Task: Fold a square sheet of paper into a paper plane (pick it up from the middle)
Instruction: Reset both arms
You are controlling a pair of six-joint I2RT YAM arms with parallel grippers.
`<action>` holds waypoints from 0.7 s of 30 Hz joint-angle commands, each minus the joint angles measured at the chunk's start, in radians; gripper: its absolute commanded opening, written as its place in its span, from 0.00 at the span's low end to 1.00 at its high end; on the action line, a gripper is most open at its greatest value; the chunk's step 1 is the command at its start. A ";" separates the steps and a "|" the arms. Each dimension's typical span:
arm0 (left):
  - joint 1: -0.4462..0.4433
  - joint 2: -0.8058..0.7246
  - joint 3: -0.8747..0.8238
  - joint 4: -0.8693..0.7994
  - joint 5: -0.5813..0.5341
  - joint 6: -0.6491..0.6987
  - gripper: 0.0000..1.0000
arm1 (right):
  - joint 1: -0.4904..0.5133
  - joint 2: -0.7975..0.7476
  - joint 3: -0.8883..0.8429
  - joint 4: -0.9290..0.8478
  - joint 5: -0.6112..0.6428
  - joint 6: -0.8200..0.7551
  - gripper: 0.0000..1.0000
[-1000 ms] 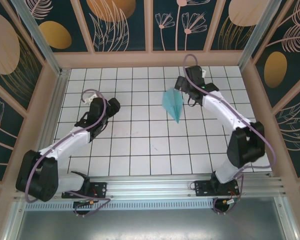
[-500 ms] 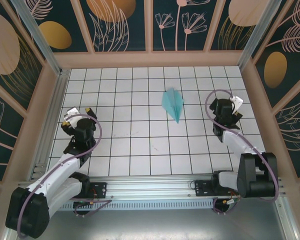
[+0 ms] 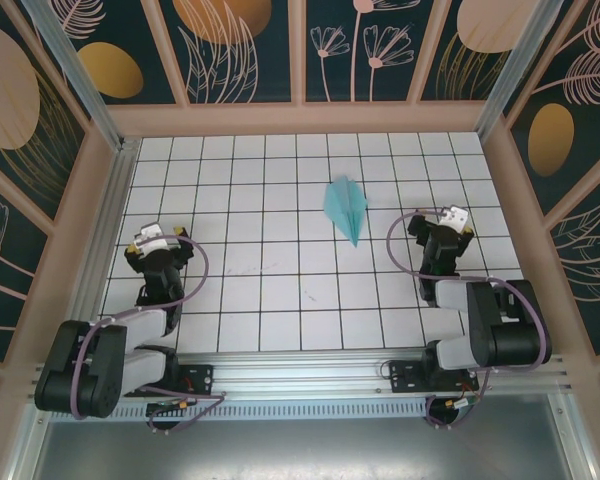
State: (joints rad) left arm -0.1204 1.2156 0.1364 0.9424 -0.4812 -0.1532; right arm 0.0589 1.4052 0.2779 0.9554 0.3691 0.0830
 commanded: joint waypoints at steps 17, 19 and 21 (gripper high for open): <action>0.070 0.326 0.060 0.450 0.138 0.052 0.98 | -0.054 0.136 -0.071 0.339 -0.184 -0.038 0.99; 0.070 0.332 0.058 0.468 0.136 0.056 0.99 | -0.056 0.135 -0.071 0.339 -0.185 -0.038 0.99; 0.070 0.333 0.051 0.481 0.134 0.061 0.99 | -0.055 0.136 -0.071 0.341 -0.185 -0.038 0.99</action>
State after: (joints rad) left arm -0.0578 1.5459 0.1837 1.3506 -0.3386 -0.0937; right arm 0.0120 1.5349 0.2127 1.2396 0.2066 0.0387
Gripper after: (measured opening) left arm 0.985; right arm 0.988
